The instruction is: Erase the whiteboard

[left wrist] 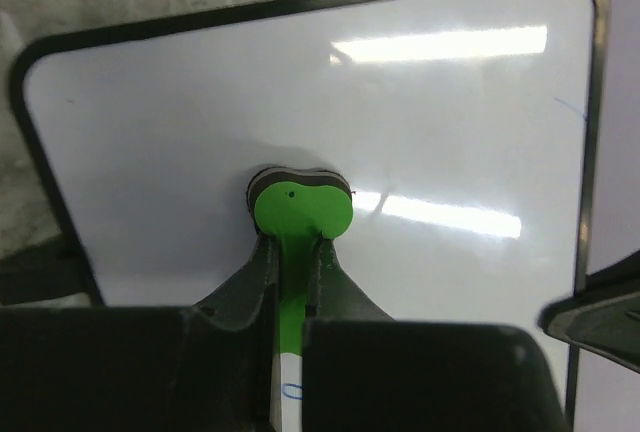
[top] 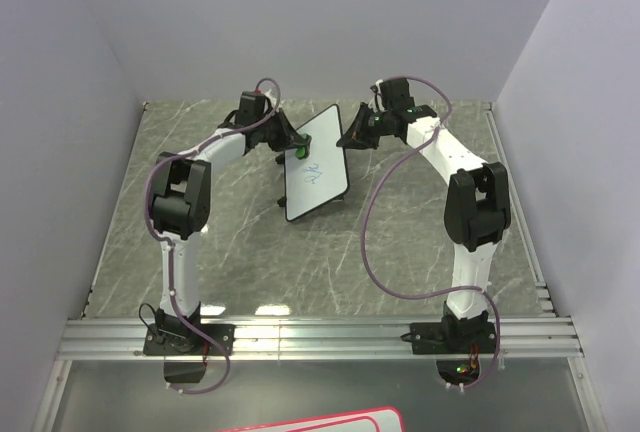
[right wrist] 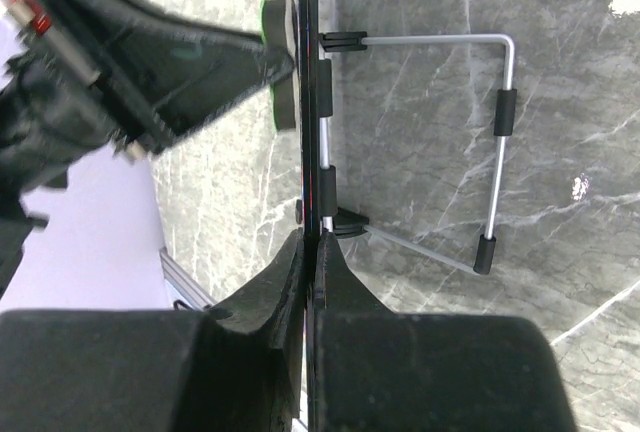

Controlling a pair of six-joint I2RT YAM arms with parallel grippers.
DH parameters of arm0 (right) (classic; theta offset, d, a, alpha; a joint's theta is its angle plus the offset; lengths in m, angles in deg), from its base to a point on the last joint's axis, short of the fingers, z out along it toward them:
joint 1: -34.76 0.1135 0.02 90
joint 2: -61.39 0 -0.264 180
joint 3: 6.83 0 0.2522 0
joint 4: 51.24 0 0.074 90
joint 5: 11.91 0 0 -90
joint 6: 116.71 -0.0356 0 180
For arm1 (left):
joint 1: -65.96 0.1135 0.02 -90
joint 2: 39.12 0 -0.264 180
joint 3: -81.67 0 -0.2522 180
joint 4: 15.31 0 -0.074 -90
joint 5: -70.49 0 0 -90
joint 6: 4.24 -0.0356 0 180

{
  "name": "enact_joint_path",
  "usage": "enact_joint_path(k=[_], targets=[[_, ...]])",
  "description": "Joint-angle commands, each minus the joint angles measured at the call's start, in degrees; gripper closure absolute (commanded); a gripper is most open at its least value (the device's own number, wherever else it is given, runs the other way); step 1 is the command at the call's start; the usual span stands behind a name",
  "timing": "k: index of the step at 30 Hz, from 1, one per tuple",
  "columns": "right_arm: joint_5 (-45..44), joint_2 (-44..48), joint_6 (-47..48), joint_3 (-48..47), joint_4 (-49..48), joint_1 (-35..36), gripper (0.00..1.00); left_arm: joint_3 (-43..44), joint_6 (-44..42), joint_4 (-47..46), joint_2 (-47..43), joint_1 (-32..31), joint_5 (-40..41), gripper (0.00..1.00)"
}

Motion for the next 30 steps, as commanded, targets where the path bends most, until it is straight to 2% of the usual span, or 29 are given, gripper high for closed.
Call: enact_joint_path(k=[1, 7, 19, 30], targets=[[2.49, -0.44, -3.32, 1.40, -0.83, 2.96, 1.00, 1.53, -1.53, 6.11, -3.29, -8.04, -1.72, 1.00], [0.64, 1.49, -2.80, 4.56, -1.97, 3.31, 1.00, -2.85, 1.20, 3.39, -7.77, -11.21, -2.25, 1.00], [-2.17, 2.37, -1.04, 2.72, 0.05, 3.40, 1.00, -20.60, 2.25, -0.65, -11.99, -9.55, 0.03, 1.00], [-2.79, 5.71, -3.32, 6.94, -4.08, 3.40, 1.00, -22.55, 2.34, -3.38, -7.25, -3.22, 0.29, 1.00]])
